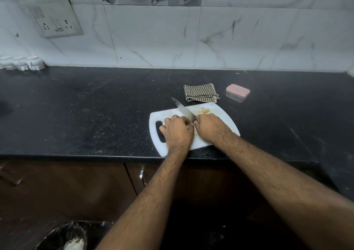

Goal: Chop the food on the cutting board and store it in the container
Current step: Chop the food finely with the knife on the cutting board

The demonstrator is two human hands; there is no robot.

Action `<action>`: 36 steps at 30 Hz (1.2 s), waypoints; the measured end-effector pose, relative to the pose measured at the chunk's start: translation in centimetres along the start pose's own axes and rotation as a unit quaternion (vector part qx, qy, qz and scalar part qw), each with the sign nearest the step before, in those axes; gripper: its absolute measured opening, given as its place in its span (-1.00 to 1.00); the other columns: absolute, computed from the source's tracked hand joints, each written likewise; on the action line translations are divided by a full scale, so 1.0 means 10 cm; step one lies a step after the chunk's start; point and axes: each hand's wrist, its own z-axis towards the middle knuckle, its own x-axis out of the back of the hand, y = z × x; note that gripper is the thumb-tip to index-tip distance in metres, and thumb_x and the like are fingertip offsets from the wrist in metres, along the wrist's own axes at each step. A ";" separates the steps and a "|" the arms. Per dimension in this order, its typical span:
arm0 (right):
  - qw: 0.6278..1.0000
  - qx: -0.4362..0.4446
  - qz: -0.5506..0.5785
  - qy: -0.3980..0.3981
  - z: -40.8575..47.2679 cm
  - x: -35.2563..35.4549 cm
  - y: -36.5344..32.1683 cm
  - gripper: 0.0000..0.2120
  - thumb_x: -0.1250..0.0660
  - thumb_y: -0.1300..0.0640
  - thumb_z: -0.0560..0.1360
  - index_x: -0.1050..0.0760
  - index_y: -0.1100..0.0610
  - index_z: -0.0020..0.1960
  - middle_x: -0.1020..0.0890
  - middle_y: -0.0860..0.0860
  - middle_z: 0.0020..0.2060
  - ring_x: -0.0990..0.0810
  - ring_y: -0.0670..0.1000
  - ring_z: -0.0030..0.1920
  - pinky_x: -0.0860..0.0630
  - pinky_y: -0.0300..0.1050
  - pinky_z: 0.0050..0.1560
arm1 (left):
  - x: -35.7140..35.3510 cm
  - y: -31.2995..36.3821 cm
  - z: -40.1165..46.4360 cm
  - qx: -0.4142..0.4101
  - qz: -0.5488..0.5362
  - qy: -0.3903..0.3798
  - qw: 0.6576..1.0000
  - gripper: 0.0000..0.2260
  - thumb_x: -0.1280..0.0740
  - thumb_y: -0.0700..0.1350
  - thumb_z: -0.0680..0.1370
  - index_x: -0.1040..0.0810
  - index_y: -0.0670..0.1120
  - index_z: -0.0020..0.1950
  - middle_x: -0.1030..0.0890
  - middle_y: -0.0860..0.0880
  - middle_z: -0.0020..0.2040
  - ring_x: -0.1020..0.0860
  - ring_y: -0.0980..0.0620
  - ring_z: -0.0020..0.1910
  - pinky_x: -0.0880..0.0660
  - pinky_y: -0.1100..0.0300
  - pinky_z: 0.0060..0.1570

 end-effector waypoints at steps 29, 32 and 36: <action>1.000 0.017 0.008 0.001 -0.07 0.07 0.02 -0.73 -0.12 0.02 0.69 -0.52 0.14 0.12 -0.51 0.02 -0.14 -0.45 0.02 -0.11 -0.36 -0.12 -0.14 | 0.02 0.02 0.02 0.028 -0.017 0.005 0.999 -0.90 -0.37 -0.03 0.60 -0.68 0.02 0.03 -0.58 0.03 0.12 -0.37 -0.01 0.18 -0.22 0.01 0.15; 1.000 0.021 0.001 0.001 -0.08 0.07 0.02 -0.74 -0.12 0.02 0.69 -0.52 0.14 0.10 -0.60 0.09 -0.05 -0.45 0.03 -0.12 -0.35 -0.11 -0.14 | 0.02 0.03 0.02 0.027 -0.010 0.004 1.000 -0.89 -0.37 -0.03 0.61 -0.68 0.03 0.04 -0.58 0.02 0.12 -0.37 -0.02 0.19 -0.20 0.01 0.13; 1.000 0.026 -0.008 0.002 -0.07 0.07 0.01 -0.73 -0.11 0.02 0.69 -0.52 0.14 0.10 -0.61 0.10 -0.02 -0.45 0.04 -0.11 -0.35 -0.10 -0.14 | 0.03 0.03 0.01 0.027 -0.004 0.005 1.000 -0.88 -0.35 -0.02 0.62 -0.68 0.04 0.04 -0.57 0.02 0.12 -0.37 -0.03 0.19 -0.14 0.04 0.08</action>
